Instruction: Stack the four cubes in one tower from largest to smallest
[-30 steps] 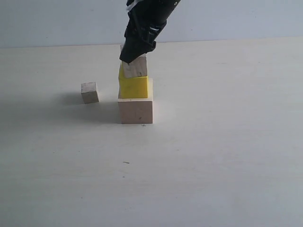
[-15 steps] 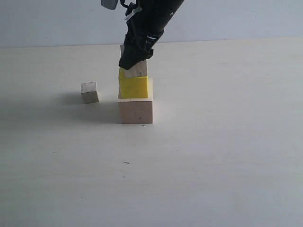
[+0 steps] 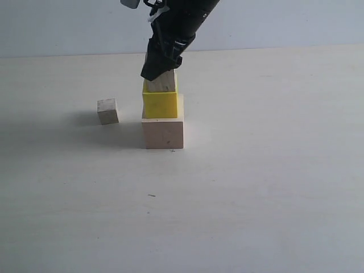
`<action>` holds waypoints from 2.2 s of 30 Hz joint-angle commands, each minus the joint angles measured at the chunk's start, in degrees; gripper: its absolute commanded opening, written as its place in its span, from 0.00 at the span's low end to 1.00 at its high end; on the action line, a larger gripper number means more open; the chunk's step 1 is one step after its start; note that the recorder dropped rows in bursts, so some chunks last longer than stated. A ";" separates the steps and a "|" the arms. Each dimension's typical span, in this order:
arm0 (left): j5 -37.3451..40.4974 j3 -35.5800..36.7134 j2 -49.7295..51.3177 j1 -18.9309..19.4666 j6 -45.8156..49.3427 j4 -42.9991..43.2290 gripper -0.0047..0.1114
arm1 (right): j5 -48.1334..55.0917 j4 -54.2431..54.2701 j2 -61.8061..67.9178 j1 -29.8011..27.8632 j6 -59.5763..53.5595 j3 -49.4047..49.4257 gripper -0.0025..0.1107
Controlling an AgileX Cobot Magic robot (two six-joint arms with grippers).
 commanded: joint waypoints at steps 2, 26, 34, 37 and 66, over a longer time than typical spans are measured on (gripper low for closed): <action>-0.44 0.19 -0.32 -0.37 -0.02 -0.44 0.04 | -0.30 0.37 -0.48 -0.17 0.29 -0.24 0.59; -0.44 0.19 -0.32 -0.37 -0.02 -0.44 0.04 | -0.08 -2.88 -11.63 -0.17 15.88 -0.36 0.35; -0.44 0.19 -0.32 -0.37 -0.02 -0.44 0.04 | -0.76 -11.19 -17.47 -0.17 28.82 -0.36 0.02; -0.44 0.19 -0.32 -0.37 -0.02 -0.44 0.04 | -0.63 -12.24 -19.50 -1.46 37.44 -0.20 0.02; -23.90 0.19 -0.32 -0.36 -0.42 2.41 0.04 | -30.60 -2.83 -70.54 -3.03 41.61 67.45 0.02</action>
